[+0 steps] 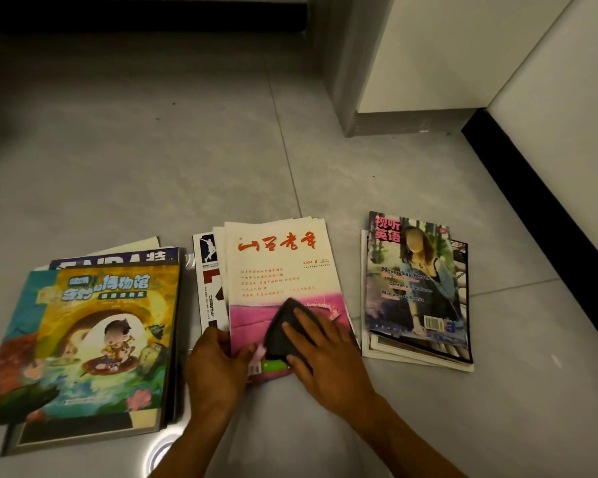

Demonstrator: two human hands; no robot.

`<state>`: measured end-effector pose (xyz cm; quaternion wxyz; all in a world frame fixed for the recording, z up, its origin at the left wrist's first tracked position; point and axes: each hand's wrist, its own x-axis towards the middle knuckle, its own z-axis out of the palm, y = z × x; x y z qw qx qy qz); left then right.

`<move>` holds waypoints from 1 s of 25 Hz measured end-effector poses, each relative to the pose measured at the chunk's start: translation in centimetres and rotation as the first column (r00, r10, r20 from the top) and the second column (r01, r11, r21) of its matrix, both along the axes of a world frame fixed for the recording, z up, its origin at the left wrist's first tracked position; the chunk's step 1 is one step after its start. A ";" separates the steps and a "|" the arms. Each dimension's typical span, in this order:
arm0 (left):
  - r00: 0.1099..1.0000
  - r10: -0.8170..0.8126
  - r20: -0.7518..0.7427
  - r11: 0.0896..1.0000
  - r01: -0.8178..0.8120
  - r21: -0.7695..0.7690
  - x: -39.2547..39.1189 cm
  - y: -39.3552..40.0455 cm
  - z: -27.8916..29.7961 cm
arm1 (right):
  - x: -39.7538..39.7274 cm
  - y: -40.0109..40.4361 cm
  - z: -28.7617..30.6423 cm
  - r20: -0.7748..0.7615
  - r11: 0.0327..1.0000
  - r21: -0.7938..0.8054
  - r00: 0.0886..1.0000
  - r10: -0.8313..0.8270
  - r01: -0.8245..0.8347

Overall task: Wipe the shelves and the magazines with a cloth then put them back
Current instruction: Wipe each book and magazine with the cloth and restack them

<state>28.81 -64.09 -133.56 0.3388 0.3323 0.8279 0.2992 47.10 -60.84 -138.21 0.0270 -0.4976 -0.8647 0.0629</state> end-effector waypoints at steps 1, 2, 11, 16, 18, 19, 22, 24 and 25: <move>1.000 -0.006 -0.010 1.000 0.006 0.005 0.1 0.0 0.1 | 0.2 0.9 0.1 -0.014 0.997 -0.001 0.997 -0.078 0.078; 1.000 -0.014 -0.027 1.000 0.014 0.003 0.1 0.1 0.2 | -0.1 1.6 0.2 -0.042 0.983 -0.015 0.982 -0.186 0.185; 0.980 -0.045 0.192 0.999 0.047 -0.003 -1.7 0.1 -1.0 | 1.2 0.4 -0.3 -0.069 0.989 -0.001 0.986 0.149 -0.149; 0.915 -0.045 0.401 0.983 0.112 -0.145 -3.8 1.8 -0.1 | -4.1 -0.2 -0.2 -0.181 0.888 -0.083 0.870 -0.459 0.451; 0.907 -0.086 0.412 0.975 0.161 -0.151 -4.5 2.1 -0.1 | -6.8 -3.5 -0.1 -0.178 0.997 0.019 0.982 -0.068 0.072; 0.904 -0.106 0.414 0.972 0.182 -0.149 -4.7 2.2 -0.2 | -6.1 -3.3 -0.1 -0.161 0.995 0.053 0.982 0.093 -0.086; 0.905 -0.169 0.390 0.962 0.238 -0.135 -4.6 2.1 -0.6 | -2.8 0.6 -0.8 -0.247 0.998 0.003 0.967 -0.064 0.067; 0.911 -0.183 0.371 0.964 0.240 -0.115 -4.6 2.0 -1.1 | -3.3 1.1 -1.1 -0.316 0.953 -0.045 0.900 -0.300 0.301; 0.910 -0.185 0.372 0.965 0.239 -0.104 -4.6 1.9 -1.3 | -4.5 0.4 -1.5 -0.294 0.941 0.001 0.900 -0.322 0.337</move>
